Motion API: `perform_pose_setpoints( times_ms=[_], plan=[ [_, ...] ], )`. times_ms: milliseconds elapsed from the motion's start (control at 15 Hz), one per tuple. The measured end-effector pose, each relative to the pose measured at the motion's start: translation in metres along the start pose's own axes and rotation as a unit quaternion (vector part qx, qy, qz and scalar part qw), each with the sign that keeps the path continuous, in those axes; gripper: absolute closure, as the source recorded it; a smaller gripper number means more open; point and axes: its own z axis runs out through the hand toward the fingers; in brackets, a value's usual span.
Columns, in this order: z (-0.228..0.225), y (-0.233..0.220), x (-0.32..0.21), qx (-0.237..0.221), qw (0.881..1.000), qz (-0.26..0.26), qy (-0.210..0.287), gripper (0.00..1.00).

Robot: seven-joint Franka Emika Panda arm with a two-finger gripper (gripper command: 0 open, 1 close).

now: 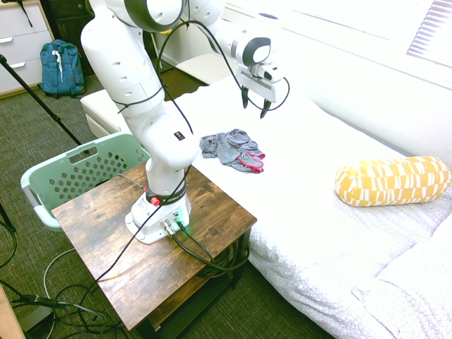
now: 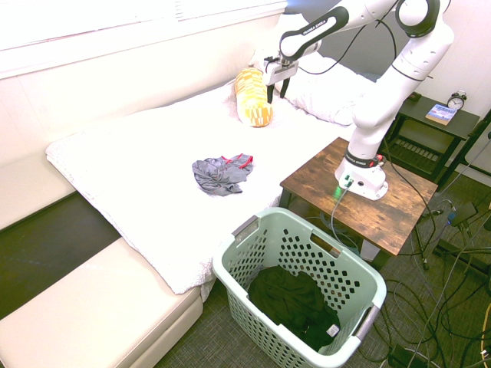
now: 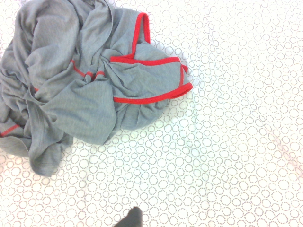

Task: Put my clothes in the laundry bag

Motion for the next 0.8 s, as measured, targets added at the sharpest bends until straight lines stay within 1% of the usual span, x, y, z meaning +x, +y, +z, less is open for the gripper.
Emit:
perform_pose_setpoints(
  times_ms=[267, 400, 600, 800],
  plan=[
    [0.006, -0.004, 0.004, -0.002, 1.0, -0.004, 0.002, 0.0],
    [0.013, -0.021, 0.01, 0.003, 1.0, -0.012, 0.004, 0.0],
    [0.046, -0.074, 0.027, 0.008, 0.999, -0.033, -0.009, 0.0],
    [0.104, -0.135, 0.03, 0.007, 0.998, -0.061, -0.032, 0.0]
  ],
)
